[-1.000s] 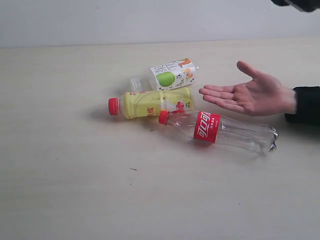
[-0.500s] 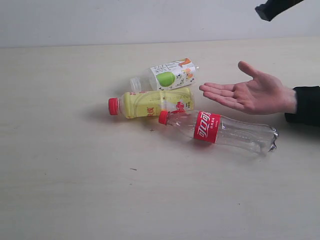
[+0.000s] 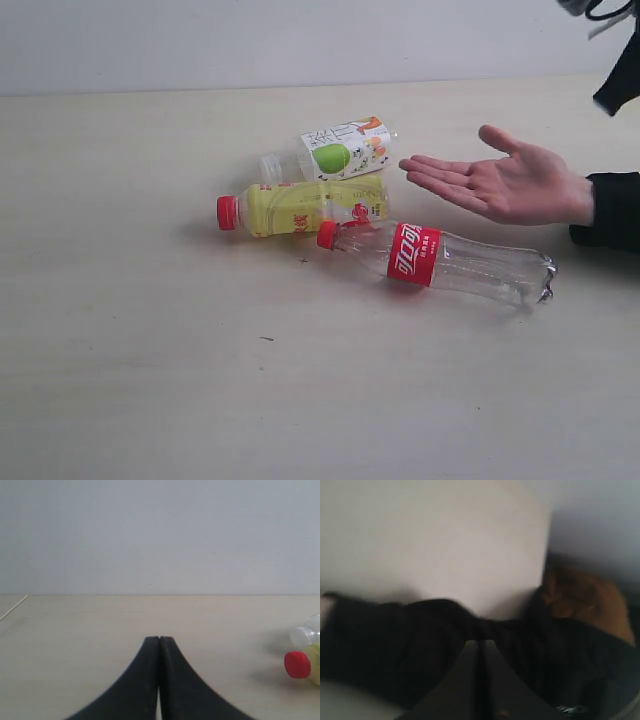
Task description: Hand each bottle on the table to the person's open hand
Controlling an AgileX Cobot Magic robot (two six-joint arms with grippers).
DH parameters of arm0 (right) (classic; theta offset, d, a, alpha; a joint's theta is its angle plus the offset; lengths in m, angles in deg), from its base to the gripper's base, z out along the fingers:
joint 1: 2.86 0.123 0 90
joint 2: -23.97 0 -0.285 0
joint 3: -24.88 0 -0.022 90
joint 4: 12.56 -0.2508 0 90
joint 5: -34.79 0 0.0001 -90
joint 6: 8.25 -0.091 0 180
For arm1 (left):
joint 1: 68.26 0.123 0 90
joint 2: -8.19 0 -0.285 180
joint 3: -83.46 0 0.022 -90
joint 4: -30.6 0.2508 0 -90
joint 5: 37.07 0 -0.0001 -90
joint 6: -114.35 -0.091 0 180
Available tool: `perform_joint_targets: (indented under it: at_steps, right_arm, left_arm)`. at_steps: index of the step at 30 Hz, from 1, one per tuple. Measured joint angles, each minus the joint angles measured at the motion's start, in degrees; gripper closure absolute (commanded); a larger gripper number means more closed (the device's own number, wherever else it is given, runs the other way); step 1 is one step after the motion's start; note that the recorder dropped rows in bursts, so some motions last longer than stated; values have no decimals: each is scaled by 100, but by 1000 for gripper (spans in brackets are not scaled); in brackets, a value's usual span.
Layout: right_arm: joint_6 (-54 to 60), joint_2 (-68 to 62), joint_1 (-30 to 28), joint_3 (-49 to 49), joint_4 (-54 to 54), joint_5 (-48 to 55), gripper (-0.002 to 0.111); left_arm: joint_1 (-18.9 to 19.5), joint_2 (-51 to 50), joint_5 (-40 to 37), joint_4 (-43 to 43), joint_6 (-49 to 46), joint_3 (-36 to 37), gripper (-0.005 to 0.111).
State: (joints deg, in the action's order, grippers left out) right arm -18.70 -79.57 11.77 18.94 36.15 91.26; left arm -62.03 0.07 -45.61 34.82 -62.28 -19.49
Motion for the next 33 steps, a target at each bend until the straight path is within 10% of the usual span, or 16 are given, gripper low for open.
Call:
perform_joint_targets:
  at_steps: [11, 33]
  right_arm:
    - [4842, -313, 0, 620, -5901, 1172, 104]
    - [5421, -909, 1263, 495, -5866, 1238, 43]
  left_arm:
    - [0, 0, 0, 0, 0, 0, 105]
    - [0, 0, 0, 0, 0, 0, 105]
